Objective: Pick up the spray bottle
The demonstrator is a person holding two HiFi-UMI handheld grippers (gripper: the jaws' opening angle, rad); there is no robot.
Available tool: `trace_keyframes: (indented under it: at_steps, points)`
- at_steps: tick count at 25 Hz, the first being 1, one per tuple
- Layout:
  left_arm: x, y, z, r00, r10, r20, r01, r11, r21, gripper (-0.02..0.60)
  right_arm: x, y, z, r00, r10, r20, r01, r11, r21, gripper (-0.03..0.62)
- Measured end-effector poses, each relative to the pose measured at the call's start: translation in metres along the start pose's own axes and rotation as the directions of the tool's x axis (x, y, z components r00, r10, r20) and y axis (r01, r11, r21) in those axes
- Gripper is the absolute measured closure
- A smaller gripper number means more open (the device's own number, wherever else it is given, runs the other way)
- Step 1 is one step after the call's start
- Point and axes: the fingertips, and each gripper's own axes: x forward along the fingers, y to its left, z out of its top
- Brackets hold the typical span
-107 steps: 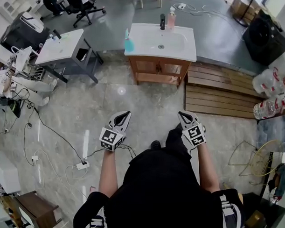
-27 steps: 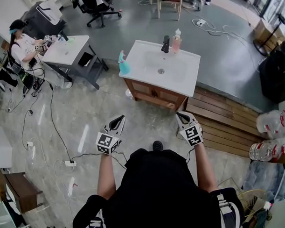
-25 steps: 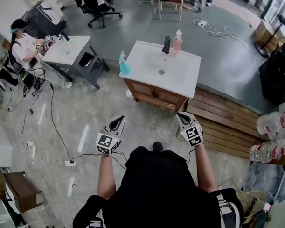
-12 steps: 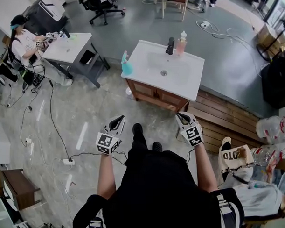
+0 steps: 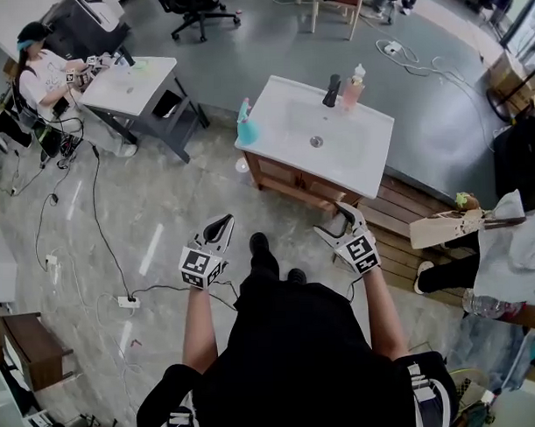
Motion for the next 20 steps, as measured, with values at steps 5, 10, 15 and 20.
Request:
trace_keyframes:
  at_steps: [5,10,15,20]
  points:
    - [0.012,0.041,0.003,1.000,-0.004,0.000,0.004,1.000,-0.016,0.557,0.038,-0.006,0.011,0.999,0.011,-0.034,-0.012,1.000,-0.029,0.192]
    - [0.027,0.089,0.015,1.000,-0.018,0.004,0.018,1.000,-0.009,0.557,0.079,-0.021,0.038,0.999,-0.001,-0.035,-0.001,1.000,-0.031,0.189]
    - [0.038,0.141,0.025,1.000,-0.023,0.016,0.023,1.000,-0.002,0.557,0.130,-0.032,0.065,0.999,-0.003,-0.037,0.000,0.998,-0.058,0.170]
    - [0.037,0.198,0.027,1.000,-0.024,0.009,0.024,1.000,0.005,0.557,0.182,-0.031,0.097,1.000,-0.003,-0.025,0.001,0.998,-0.067,0.157]
